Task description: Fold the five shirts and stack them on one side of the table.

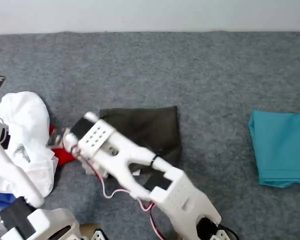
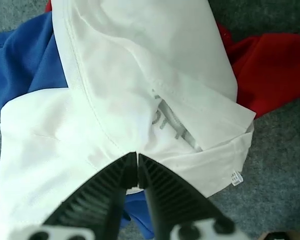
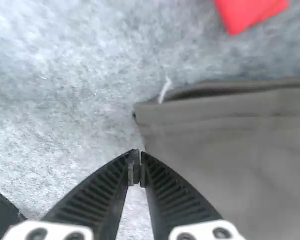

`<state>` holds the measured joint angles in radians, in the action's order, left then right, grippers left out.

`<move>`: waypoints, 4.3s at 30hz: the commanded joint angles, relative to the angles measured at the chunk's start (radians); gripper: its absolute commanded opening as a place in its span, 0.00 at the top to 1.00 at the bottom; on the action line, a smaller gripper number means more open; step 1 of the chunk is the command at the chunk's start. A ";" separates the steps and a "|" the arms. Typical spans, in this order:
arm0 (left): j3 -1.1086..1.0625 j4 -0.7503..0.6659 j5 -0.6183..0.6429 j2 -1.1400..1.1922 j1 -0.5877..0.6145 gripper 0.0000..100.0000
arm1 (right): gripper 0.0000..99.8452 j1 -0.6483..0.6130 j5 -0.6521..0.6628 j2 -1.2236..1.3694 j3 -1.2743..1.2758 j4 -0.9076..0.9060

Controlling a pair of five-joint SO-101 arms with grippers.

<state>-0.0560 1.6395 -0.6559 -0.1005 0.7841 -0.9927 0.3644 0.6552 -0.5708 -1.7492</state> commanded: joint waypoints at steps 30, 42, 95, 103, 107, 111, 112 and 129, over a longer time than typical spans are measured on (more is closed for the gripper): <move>0.008 -0.037 -0.003 -0.055 -0.003 0.98 | 0.99 0.572 -0.074 -0.417 0.706 0.068; 0.008 -0.037 -0.003 -0.055 -0.003 0.98 | 0.99 0.587 -0.083 -0.427 0.440 -0.005; 0.005 0.110 -0.002 -0.333 -0.012 0.98 | 0.70 0.496 -0.858 -0.343 0.908 0.553; 0.007 0.110 -0.002 -0.333 -0.012 0.98 | 0.99 0.553 -0.770 -0.312 0.850 0.483; 0.007 0.110 -0.002 -0.333 -0.012 0.98 | 0.99 0.605 -0.690 -0.314 0.772 0.389; 0.008 0.110 -0.002 -0.333 -0.012 0.98 | 0.99 0.690 -0.514 -0.314 0.669 0.271; 0.008 0.110 -0.002 -0.333 -0.012 0.98 | 0.99 0.723 -0.445 -0.314 0.641 0.246; 0.004 0.110 -0.003 -0.325 -0.012 0.98 | 0.99 0.966 0.865 -0.202 0.226 0.309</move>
<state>-0.0575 1.7300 -0.6559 -0.3982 0.7718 -0.0184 1.1899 0.4465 -0.2961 -1.5129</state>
